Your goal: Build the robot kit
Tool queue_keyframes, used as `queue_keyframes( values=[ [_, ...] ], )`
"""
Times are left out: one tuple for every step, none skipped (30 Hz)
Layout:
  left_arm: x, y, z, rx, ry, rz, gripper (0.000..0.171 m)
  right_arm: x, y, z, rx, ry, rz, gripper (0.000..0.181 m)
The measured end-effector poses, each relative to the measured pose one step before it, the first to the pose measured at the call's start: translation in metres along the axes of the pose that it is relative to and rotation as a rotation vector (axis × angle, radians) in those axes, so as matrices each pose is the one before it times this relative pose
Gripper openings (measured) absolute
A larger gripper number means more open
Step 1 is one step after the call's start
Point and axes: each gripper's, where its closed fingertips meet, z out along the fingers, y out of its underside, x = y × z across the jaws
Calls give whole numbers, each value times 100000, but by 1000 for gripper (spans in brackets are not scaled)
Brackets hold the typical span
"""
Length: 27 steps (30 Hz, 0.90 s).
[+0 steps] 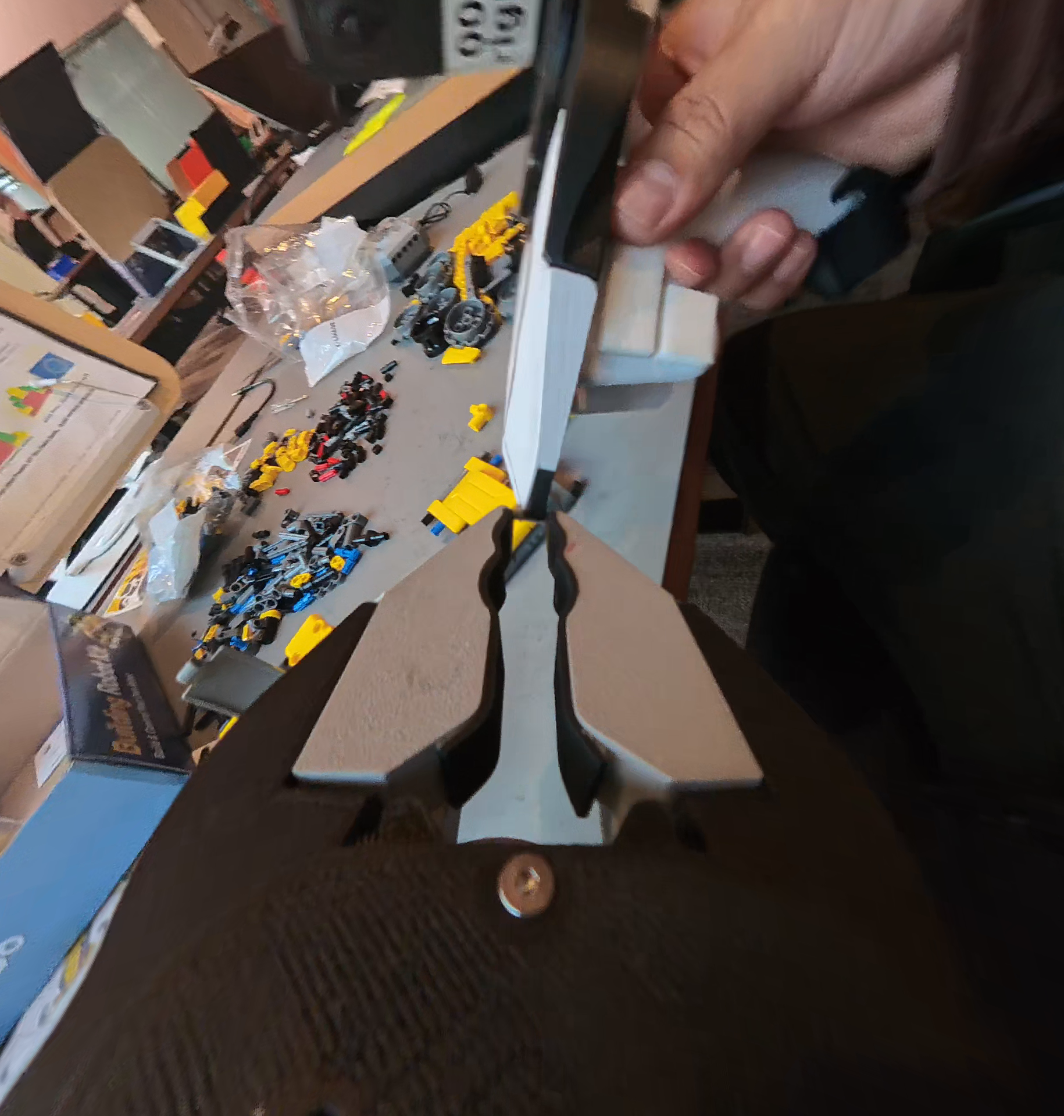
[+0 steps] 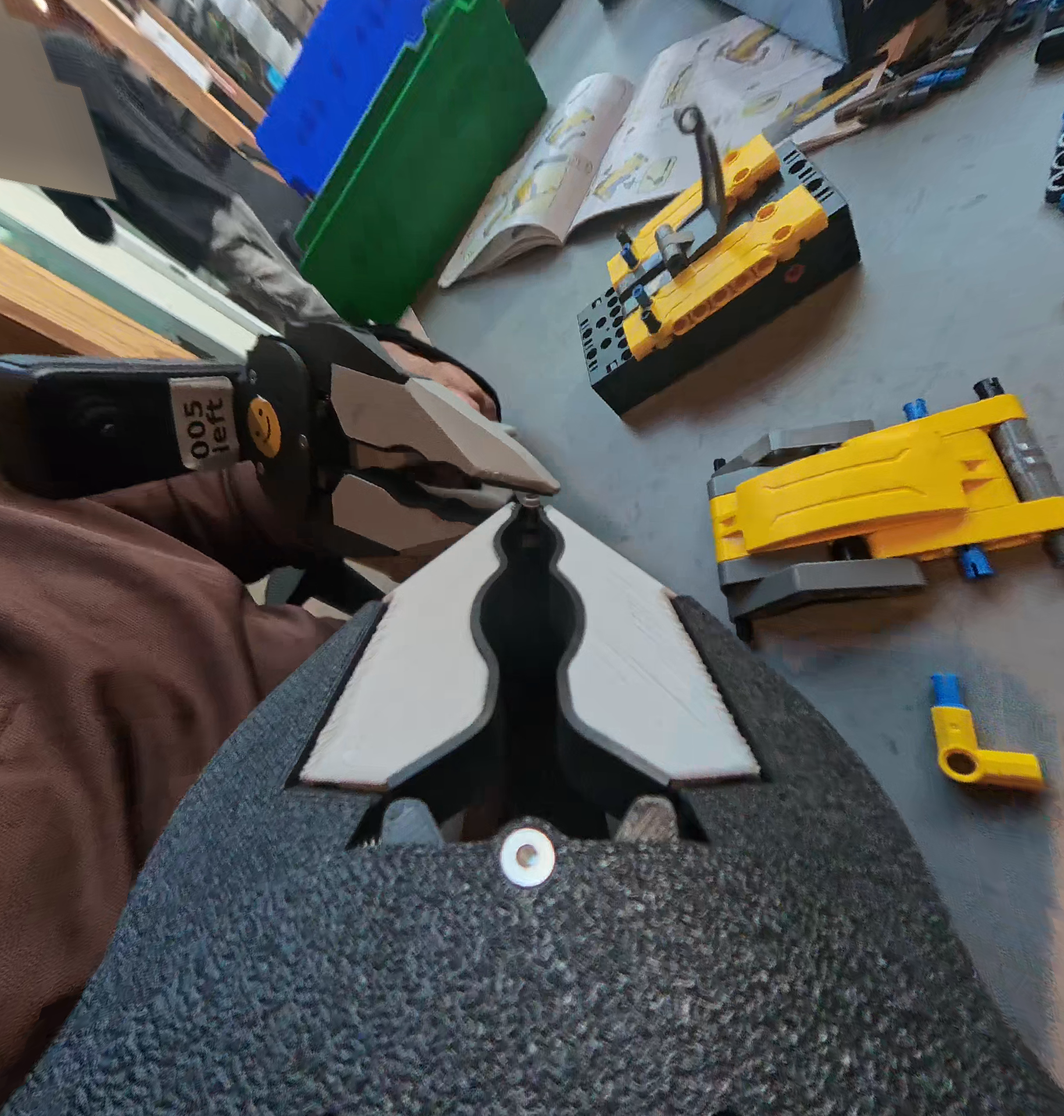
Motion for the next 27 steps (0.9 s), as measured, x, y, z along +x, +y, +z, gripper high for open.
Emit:
queue_keyframes(
  values=[
    [-322,-278,-112,1774,-1554,-3069,14,-179,-597,-291,4447,-2919,2526,3],
    [-313,-235,-73,1362,-1191,-4071,20,-165,-621,-314,4699,-2563,2334,3],
    [-358,-85,-13,721,-1005,-5311,23,-179,-651,-297,5065,-2341,1956,3],
    [-204,-64,19,664,290,-6223,25,-281,-569,-197,4633,-2923,2309,3],
    [-75,-101,17,659,1126,-6364,25,-281,-374,-78,3683,-2897,2617,3],
    [-157,-157,-6,915,404,-5950,25,-184,-159,53,2582,-2159,2245,3],
    [-70,-207,-41,1281,564,-4666,25,-91,-62,106,2181,-1303,1629,3],
    [-122,-153,-63,915,-232,-3043,24,-94,17,153,1637,-1319,1543,3],
    [-185,-130,-88,632,-1296,-1312,24,-119,52,185,1347,-1507,1940,3],
    [-85,-141,-85,652,-1065,151,23,-131,-4,179,1529,-1580,1973,3],
    [45,-126,-68,505,-499,1056,23,-169,57,215,1119,-1844,1846,3],
    [127,-95,-29,315,-195,1440,23,-167,270,267,-454,-1955,1997,3],
    [138,-78,-31,250,-143,2024,21,-53,322,258,-1130,-1195,1562,2],
    [163,-64,-35,299,-134,2767,21,30,225,193,-817,-239,377,3],
    [32,-27,-41,9,-918,2889,20,75,193,135,-1092,305,-109,3],
    [-22,-50,-79,269,-1015,2866,19,55,113,47,-901,375,-183,3],
    [19,-112,-101,551,-537,2819,18,-7,-4,-32,-308,137,-232,3],
    [29,-109,-94,538,-303,2632,17,-41,-49,-88,-104,69,-275,2],
    [-13,8,-45,-186,-232,2377,16,3,40,-90,-713,334,-386,3],
    [32,81,-8,-559,250,2029,14,36,139,-65,-1276,595,-647,3],
    [8,78,-33,-371,254,1826,11,9,112,-47,-863,715,-986,3],
    [87,21,-12,33,790,1460,10,17,108,-38,-857,762,-990,3],
    [107,32,-10,-255,832,890,10,5,90,-36,-907,682,-930,3],
    [66,-6,-1,-86,423,790,10,-9,59,-64,-906,489,-819,3],
    [89,-4,-2,-221,411,1548,9,1,92,-66,-1167,432,-540,3],
    [99,67,21,-690,507,2224,8,66,79,-97,-1121,726,-634,3],
    [126,108,24,-919,741,2407,7,62,140,-97,-1318,681,-652,3]
  ],
)
